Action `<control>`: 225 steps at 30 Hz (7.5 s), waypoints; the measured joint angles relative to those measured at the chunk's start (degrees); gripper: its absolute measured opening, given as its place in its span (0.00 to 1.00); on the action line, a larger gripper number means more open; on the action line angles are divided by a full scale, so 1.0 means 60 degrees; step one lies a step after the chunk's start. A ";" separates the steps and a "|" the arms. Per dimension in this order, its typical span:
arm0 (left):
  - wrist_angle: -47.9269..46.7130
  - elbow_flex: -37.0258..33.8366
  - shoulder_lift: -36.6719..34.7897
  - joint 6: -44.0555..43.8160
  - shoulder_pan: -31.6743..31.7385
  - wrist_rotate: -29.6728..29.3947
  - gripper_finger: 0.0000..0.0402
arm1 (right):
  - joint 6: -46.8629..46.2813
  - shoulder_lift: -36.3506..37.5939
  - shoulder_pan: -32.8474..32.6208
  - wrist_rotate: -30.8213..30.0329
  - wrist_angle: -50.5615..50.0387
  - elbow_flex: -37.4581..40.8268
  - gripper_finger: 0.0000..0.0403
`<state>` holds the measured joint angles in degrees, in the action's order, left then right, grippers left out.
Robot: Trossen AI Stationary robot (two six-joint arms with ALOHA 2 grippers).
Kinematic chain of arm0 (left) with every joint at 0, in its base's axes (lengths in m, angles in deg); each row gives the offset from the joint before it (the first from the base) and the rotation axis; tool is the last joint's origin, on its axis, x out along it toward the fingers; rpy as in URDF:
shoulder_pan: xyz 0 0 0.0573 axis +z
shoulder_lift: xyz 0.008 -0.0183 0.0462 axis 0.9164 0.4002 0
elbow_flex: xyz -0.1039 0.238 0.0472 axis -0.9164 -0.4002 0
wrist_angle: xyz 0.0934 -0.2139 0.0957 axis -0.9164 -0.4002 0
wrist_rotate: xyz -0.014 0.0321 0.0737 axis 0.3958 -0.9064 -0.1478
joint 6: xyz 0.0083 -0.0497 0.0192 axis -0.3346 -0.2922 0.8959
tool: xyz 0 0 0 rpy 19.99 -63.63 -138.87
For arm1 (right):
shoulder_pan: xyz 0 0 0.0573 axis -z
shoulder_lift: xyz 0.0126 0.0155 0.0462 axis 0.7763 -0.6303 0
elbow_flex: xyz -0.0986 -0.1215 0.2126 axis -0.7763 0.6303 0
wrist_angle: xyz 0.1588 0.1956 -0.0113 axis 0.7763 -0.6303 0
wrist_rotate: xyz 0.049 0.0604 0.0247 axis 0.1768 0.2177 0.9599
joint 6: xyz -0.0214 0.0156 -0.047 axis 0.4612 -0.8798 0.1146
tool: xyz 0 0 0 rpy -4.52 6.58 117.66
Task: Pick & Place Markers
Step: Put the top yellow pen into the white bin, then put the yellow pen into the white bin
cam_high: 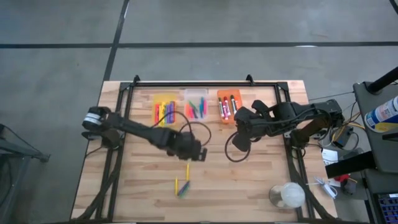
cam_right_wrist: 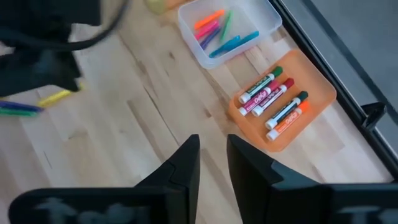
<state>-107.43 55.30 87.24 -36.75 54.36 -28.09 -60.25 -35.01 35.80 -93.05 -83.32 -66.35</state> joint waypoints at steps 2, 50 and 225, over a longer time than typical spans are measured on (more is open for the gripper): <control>-0.0019 -0.0052 -0.0007 -0.0425 -0.0360 -0.0116 0.34 | 0.0104 0.0000 0.0001 0.0003 0.0011 0.0029 0.17; 0.0603 -0.1272 0.1701 -0.0644 -0.0664 0.0248 0.24 | 0.0161 0.0029 -0.0003 0.0021 0.0264 0.0442 0.15; 0.0770 -0.0074 -0.0691 0.6955 0.6664 0.1017 0.08 | 0.1091 0.0071 0.0163 -0.0483 0.1797 0.0450 0.15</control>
<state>-102.81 54.86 83.09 4.98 94.35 -21.98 -53.70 -34.58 36.78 -95.95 -72.53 -63.65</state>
